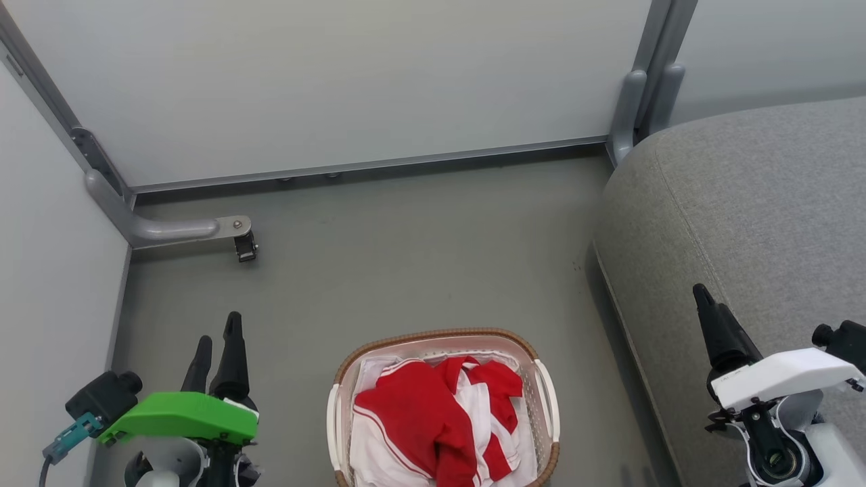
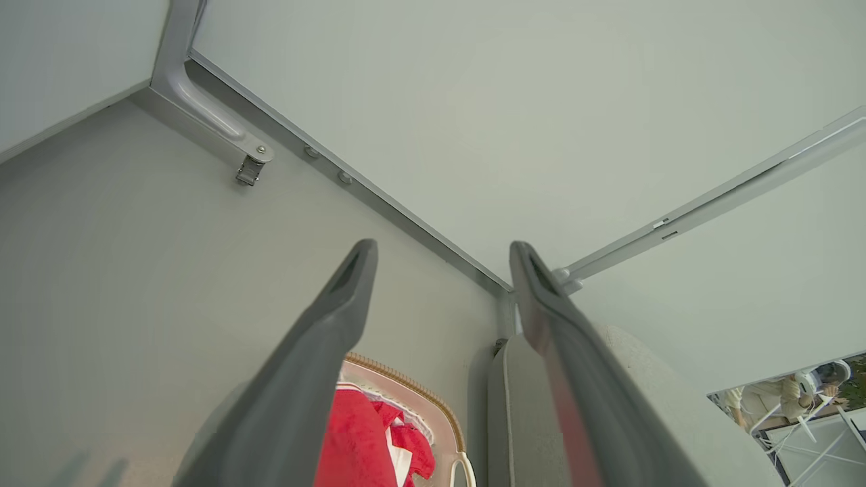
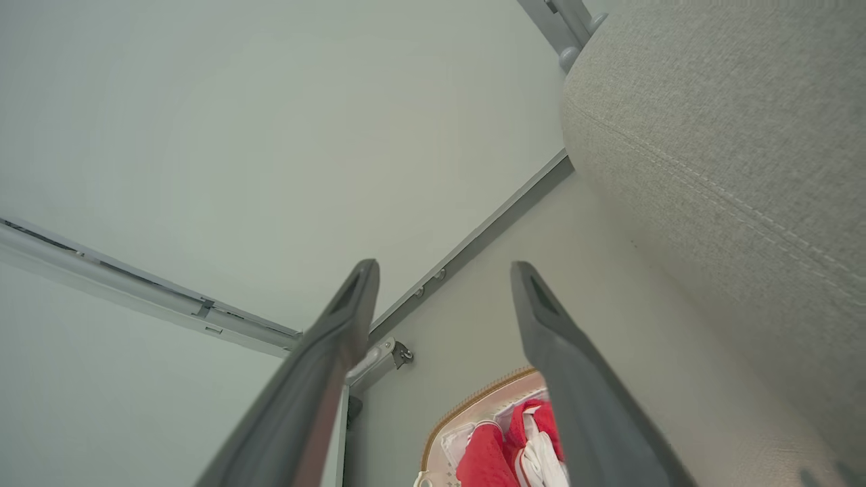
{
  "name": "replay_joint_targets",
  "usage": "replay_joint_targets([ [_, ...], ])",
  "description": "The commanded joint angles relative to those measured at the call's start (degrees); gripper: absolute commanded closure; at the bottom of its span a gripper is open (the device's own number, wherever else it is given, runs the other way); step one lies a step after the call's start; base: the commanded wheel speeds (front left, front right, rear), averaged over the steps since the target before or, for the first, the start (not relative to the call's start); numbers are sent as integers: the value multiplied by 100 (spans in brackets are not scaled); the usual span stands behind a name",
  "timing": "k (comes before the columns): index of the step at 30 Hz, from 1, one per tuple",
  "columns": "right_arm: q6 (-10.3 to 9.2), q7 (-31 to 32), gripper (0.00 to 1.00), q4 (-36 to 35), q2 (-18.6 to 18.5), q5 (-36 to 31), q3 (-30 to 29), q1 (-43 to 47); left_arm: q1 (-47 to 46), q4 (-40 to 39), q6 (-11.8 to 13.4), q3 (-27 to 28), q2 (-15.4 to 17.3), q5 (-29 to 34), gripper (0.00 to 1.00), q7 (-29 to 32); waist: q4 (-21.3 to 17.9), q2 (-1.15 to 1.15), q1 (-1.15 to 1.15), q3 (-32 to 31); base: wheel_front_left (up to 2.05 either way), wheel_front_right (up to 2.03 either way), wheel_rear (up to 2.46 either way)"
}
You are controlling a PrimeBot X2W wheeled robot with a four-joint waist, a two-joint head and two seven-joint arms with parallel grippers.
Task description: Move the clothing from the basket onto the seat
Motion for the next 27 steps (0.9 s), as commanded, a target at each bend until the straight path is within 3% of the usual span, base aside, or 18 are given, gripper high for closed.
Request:
replay_joint_targets([
  [1, 1, -72, 0, -40, -91, -212, 62, -171, -202, -51, 31, -72, 75, 240, 0, -66, 2, 0, 0, -1, 0, 0, 0],
  [27, 1, -542, 0, 313, -398, -1817, 643, -262, -132, 154, 223, -410, 79, 1947, 0, -533, 9, 0, 0, 38, 0, 0, 0],
])
